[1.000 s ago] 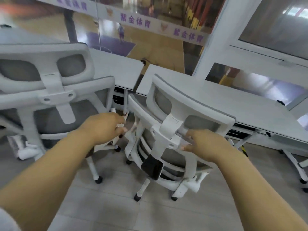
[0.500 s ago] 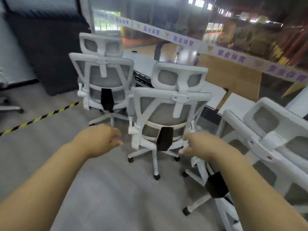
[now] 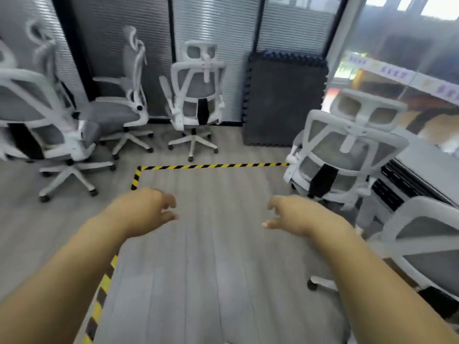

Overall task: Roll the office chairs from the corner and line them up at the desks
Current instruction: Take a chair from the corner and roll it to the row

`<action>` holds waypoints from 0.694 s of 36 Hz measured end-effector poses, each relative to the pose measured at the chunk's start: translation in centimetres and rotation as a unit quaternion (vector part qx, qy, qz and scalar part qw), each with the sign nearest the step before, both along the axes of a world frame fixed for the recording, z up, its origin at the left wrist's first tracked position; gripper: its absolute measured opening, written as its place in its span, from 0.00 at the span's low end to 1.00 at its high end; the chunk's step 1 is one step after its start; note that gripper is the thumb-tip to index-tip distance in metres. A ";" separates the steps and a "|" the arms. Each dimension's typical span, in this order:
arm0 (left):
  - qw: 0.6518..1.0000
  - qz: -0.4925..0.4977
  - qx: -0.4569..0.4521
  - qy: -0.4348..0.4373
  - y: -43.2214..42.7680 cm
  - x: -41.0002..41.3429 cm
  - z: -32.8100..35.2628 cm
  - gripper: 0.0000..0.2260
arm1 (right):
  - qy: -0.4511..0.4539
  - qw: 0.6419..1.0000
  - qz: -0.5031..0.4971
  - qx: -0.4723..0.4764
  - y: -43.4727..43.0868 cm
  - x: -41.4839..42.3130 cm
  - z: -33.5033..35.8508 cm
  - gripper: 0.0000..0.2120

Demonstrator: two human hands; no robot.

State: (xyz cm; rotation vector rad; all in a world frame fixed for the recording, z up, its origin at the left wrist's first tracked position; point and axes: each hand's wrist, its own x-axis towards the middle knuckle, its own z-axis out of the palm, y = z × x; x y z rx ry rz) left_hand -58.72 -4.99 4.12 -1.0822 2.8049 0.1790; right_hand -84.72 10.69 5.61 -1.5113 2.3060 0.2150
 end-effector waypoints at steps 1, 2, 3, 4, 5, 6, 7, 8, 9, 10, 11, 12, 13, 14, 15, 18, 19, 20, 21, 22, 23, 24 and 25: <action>1.000 0.018 -0.001 -0.004 -1.2 1.1 0.0 0.16 | -0.003 1.000 0.019 0.002 -2.3 0.5 0.0 0.28; 0.999 0.036 -0.001 -0.006 -2.4 2.1 0.0 0.16 | -0.005 0.999 0.035 0.004 -4.5 1.1 0.0 0.28; 0.998 0.055 0.000 -0.009 -3.6 3.0 -0.1 0.16 | -0.006 0.999 0.050 0.004 -6.8 1.6 -0.1 0.28; 0.997 0.073 -0.001 -0.009 -4.9 3.8 -0.1 0.16 | -0.006 0.998 0.065 0.002 -9.1 2.1 -0.1 0.28; 0.996 0.091 0.001 -0.010 -6.3 4.6 -0.1 0.16 | -0.006 0.997 0.081 0.001 -11.5 2.6 -0.2 0.28; 0.994 0.109 0.004 -0.010 -7.8 5.4 -0.2 0.16 | -0.004 0.995 0.098 -0.001 -13.8 3.1 -0.3 0.28; 0.992 0.127 0.008 -0.011 -9.3 6.0 -0.3 0.16 | -0.003 0.993 0.115 -0.003 -16.3 3.6 -0.5 0.28; 0.989 0.146 0.013 -0.012 -10.9 6.7 -0.3 0.16 | -0.002 0.991 0.131 -0.003 -18.7 4.0 -0.5 0.28; 0.986 0.166 0.017 -0.013 -12.4 7.3 -0.2 0.17 | -0.002 0.989 0.147 -0.003 -21.1 4.5 -0.6 0.28; 0.983 0.184 0.019 -0.013 -13.9 7.9 -0.2 0.17 | -0.004 0.987 0.161 -0.003 -23.5 5.0 -0.6 0.28; 0.980 0.198 0.023 -0.011 -15.4 8.4 -0.2 0.16 | -0.007 0.985 0.175 -0.003 -25.8 5.5 -0.5 0.28; 0.978 0.209 0.023 -0.009 -16.8 8.9 -0.1 0.16 | -0.007 0.982 0.190 -0.002 -28.0 6.0 -0.4 0.28; 0.975 0.221 0.023 -0.009 -18.2 9.4 -0.1 0.16 | -0.006 0.979 0.205 -0.002 -30.1 6.5 -0.3 0.28; 0.972 0.235 0.020 -0.007 -19.5 9.9 0.1 0.15 | -0.003 0.975 0.221 -0.003 -32.3 7.0 -0.1 0.28; 0.968 0.249 0.018 -0.004 -20.7 10.4 0.1 0.16 | 0.000 0.972 0.236 -0.003 -34.3 7.5 0.1 0.28; 0.959 0.282 0.016 0.006 -24.1 12.0 0.1 0.16 | 0.004 0.963 0.270 -0.004 -39.9 9.2 0.5 0.28; 0.957 0.290 0.016 0.008 -25.2 12.6 0.0 0.16 | 0.001 0.960 0.280 -0.004 -41.6 9.8 0.6 0.28; 0.953 0.301 0.019 0.008 -26.2 13.3 0.0 0.15 | 0.001 0.957 0.290 -0.003 -43.3 10.5 0.6 0.27; 0.949 0.313 0.024 0.006 -27.2 13.9 -0.1 0.15 | 0.002 0.953 0.302 0.001 -44.8 11.1 0.7 0.27; 0.945 0.325 0.027 0.003 -28.2 14.6 -0.3 0.16 | 0.002 0.951 0.310 0.003 -46.3 11.8 0.7 0.27; 0.941 0.336 0.030 0.000 -29.2 15.4 -0.4 0.16 | -0.001 0.949 0.316 0.002 -47.7 12.4 0.8 0.27; 0.938 0.345 0.031 -0.001 -30.2 16.1 -0.5 0.16 | -0.005 0.947 0.321 0.000 -49.1 13.0 0.8 0.27; 0.935 0.353 0.033 0.000 -31.2 16.8 -0.6 0.16 | -0.007 0.946 0.325 -0.002 -50.5 13.6 0.8 0.27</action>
